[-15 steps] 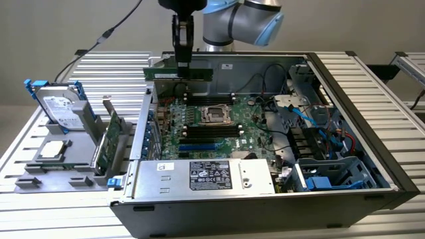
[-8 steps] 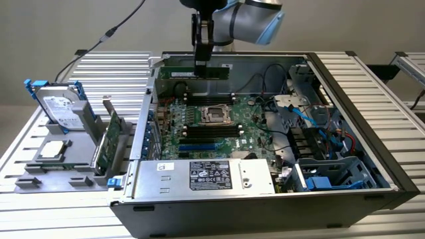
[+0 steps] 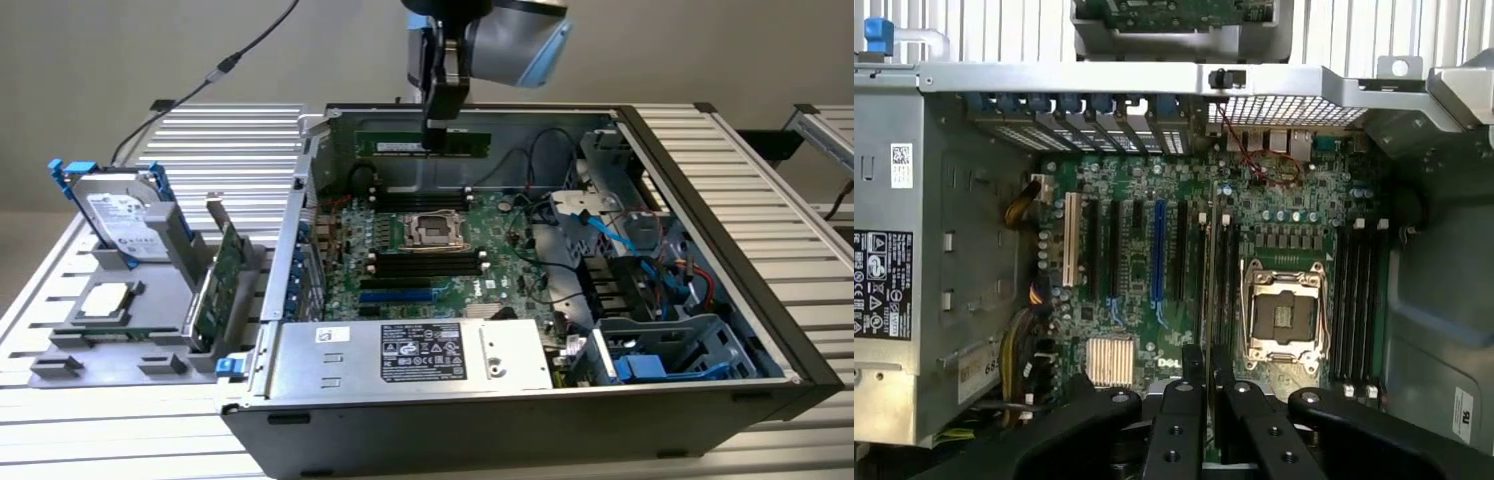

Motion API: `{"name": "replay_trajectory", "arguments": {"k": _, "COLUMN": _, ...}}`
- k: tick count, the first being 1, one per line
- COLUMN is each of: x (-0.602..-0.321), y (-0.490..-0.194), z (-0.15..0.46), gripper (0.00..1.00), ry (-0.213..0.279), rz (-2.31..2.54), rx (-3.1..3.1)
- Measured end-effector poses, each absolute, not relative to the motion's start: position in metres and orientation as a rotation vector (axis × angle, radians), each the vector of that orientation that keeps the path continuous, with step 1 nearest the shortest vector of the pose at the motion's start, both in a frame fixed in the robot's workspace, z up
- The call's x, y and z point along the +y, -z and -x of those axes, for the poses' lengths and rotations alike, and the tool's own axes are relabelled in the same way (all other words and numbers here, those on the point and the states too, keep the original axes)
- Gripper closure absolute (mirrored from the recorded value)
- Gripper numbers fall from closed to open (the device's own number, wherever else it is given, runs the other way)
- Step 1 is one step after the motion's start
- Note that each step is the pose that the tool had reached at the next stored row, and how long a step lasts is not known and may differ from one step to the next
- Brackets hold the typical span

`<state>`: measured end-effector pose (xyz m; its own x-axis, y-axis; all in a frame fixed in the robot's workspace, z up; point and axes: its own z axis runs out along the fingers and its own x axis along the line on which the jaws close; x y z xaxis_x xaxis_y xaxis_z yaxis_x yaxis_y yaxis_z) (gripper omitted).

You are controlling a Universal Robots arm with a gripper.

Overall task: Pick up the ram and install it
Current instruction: 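Pick up the ram and move it above insertion slot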

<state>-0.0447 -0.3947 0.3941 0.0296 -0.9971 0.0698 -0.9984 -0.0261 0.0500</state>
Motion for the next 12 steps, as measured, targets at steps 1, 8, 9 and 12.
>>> {"name": "replay_trajectory", "arguments": {"k": 1, "x": -0.393, "y": -0.392, "z": 0.044, "gripper": 0.86, "ry": -0.024, "rz": -2.191, "rx": -2.130}}
{"name": "replay_trajectory", "arguments": {"k": 8, "x": -0.378, "y": -0.380, "z": 0.040, "gripper": 0.86, "ry": -0.026, "rz": -2.190, "rx": -2.130}}
{"name": "replay_trajectory", "arguments": {"k": 9, "x": -0.377, "y": -0.378, "z": 0.039, "gripper": 0.86, "ry": -0.026, "rz": -2.191, "rx": -2.130}}
{"name": "replay_trajectory", "arguments": {"k": 12, "x": -0.374, "y": -0.372, "z": 0.039, "gripper": 0.86, "ry": -0.026, "rz": -2.191, "rx": -2.129}}
